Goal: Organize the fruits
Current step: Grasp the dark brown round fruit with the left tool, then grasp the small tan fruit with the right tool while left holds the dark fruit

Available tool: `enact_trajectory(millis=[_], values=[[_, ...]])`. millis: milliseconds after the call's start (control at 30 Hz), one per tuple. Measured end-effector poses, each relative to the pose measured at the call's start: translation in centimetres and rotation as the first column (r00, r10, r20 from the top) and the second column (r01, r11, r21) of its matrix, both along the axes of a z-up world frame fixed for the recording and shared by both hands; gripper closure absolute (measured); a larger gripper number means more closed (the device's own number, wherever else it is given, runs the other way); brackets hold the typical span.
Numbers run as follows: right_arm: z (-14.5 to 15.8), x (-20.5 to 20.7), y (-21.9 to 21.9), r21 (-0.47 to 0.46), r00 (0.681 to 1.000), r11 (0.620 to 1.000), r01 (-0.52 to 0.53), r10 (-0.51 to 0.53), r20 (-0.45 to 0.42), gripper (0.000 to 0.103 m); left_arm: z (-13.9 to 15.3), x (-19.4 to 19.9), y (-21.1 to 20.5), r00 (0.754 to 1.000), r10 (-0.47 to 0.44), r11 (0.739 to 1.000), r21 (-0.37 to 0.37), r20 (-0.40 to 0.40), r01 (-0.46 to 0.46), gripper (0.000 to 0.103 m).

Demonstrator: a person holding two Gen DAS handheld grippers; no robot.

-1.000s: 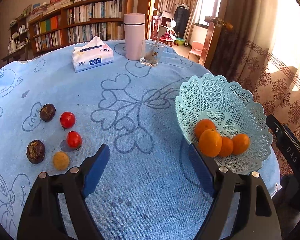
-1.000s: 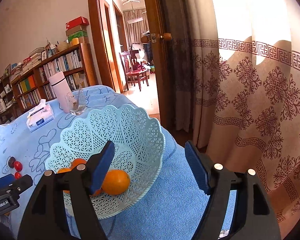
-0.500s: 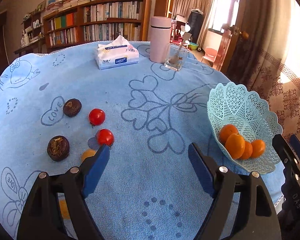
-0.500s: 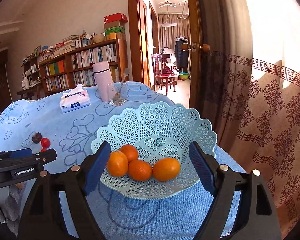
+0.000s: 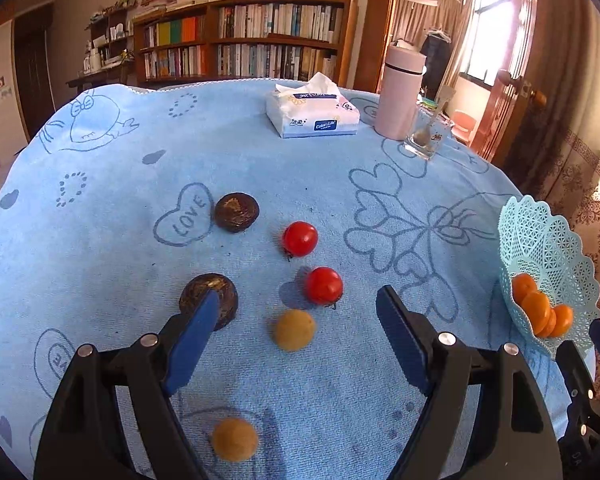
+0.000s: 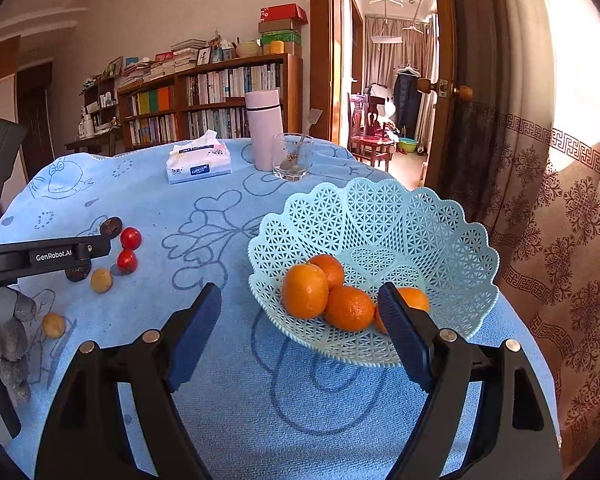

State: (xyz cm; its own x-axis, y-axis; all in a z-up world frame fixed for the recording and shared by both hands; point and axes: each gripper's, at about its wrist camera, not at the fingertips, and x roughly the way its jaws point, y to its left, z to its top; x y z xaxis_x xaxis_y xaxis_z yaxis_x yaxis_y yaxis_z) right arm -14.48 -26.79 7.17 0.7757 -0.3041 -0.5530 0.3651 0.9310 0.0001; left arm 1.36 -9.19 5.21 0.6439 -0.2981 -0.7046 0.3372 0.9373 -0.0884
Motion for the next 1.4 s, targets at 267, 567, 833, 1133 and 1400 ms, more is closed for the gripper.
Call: enact_trajectory(millis=[267, 567, 833, 1133, 1400], values=[[-0.5, 0.4, 1.1, -0.004, 0.998, 0.999, -0.051, 0.051, -0.028, 0.021, -1.7, 2.2, 2.8, 0.995, 0.094, 0.995, 0.036, -0.036, -0.092, 0.023], [-1.0, 0.8, 1.3, 0.005, 0.996, 0.997, -0.078, 0.078, -0.053, 0.016, -3.3, 4.1, 3.1, 0.993, 0.098, 0.992, 0.083, -0.066, -0.092, 0.033], [-0.8, 1.2, 1.8, 0.020, 0.993, 0.995, -0.102, 0.103, -0.063, 0.016, -3.5, 5.0, 3.9, 0.990, 0.091, 0.995, 0.043, -0.104, -0.086, 0.061], [-0.8, 3.5, 3.6, 0.111, 0.974, 0.974, -0.196, 0.207, -0.096, 0.016, -1.7, 4.1, 5.7, 0.992, 0.115, 0.993, 0.004, -0.050, -0.115, 0.061], [-1.4, 7.5, 6.1, 0.242, 0.928, 0.922, -0.302, 0.342, -0.146, 0.016, -1.0, 3.8, 7.5, 0.986, 0.166, 0.986, -0.013, -0.009, -0.166, 0.061]])
